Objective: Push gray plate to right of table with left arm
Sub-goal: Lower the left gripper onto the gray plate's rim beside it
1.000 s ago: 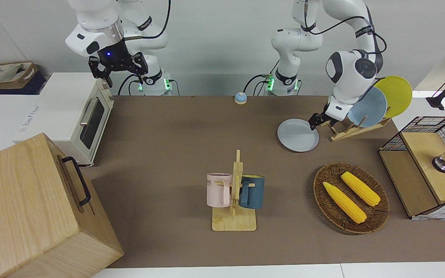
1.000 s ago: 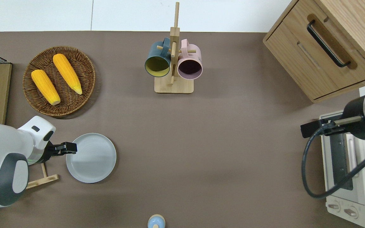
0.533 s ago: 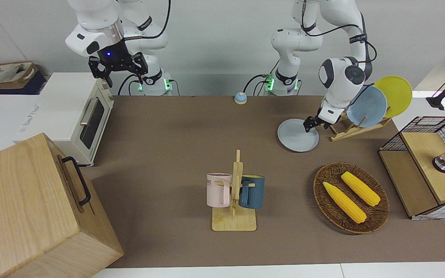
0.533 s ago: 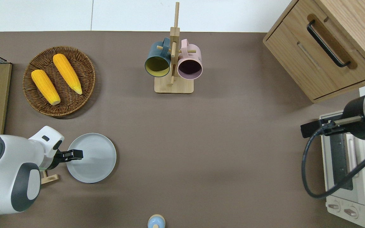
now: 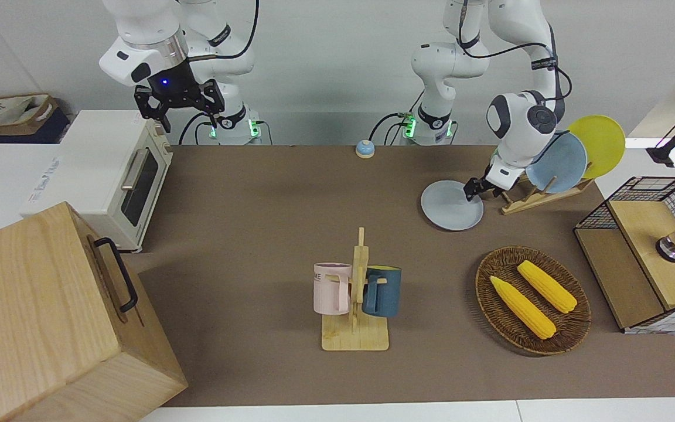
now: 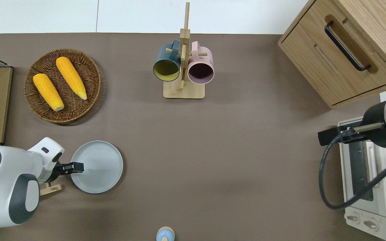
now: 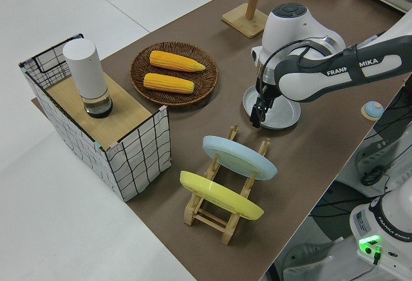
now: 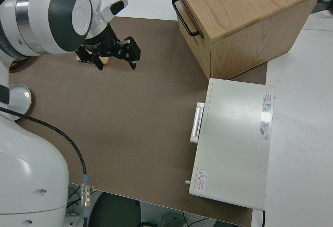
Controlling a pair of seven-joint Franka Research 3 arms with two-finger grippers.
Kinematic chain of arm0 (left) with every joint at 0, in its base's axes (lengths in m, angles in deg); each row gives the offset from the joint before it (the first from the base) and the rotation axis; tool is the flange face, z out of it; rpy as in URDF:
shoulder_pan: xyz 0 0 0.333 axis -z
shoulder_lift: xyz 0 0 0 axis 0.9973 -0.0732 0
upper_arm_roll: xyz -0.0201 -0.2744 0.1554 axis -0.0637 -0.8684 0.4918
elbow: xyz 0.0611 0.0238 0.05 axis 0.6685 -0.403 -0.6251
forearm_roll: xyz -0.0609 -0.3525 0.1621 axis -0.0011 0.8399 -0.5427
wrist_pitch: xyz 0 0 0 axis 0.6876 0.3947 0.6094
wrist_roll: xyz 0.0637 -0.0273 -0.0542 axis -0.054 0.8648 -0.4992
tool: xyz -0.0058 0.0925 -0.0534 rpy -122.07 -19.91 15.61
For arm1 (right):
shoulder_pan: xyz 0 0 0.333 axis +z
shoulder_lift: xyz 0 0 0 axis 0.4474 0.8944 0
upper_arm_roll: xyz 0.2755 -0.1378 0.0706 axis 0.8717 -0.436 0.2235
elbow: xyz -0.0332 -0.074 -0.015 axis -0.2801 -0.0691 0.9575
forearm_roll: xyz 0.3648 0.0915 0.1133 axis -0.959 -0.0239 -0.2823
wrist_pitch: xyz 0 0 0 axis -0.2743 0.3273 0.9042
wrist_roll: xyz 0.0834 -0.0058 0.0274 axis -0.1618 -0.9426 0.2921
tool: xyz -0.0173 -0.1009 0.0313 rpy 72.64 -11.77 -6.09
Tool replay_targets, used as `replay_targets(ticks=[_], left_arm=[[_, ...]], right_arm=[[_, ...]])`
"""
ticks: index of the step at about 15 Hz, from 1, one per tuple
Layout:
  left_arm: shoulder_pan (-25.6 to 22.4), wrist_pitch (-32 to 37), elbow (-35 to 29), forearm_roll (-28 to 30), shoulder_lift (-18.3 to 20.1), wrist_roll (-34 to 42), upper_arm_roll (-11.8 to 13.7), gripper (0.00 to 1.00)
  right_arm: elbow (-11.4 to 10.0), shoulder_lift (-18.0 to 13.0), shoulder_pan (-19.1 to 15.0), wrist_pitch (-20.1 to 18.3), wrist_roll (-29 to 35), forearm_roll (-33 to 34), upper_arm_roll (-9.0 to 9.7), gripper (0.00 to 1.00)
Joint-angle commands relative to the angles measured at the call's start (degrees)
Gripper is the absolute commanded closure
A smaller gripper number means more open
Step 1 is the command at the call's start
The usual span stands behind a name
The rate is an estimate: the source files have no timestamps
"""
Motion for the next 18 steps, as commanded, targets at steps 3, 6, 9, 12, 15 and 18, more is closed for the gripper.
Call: replay_targets(ticks=[3,6,9,12,15,18], left_arm=[[0.86,-3.55,-1.79,0.71,-0.94,1.27,0.95,0.14],[0.95,-3.46,-1.79,1.15,-0.94,1.18,0.95,0.34],[0.95,-3.46,-1.79,1.76,-1.20,1.18,0.95,0.57],[0.95,-3.11,-1.79,1.76,-1.47,1.10,0.95,0.92],[0.95,-3.02,-1.61,2.03,-1.38,0.75,0.95,0.99],[1.04,-3.02,-1.44,2.03,-1.38,0.48,0.95,0.99]], right_arm=[[0.50,-0.17,-1.14,-0.89,0.75,-0.33,0.98,0.017],[0.50,-0.17,-1.14,-0.89,0.75,-0.33,0.98,0.017],[0.50,-0.17,-1.14,-0.89,0.75,-0.33,0.98,0.017],[0.50,-0.17,-1.14,-0.89,0.75,-0.33,0.98,0.017],[0.50,-0.17,-1.14,-0.89,0.75,-0.33,0.98,0.017],[0.50,-0.17,-1.14,-0.89,0.75,-0.25,0.89,0.017]])
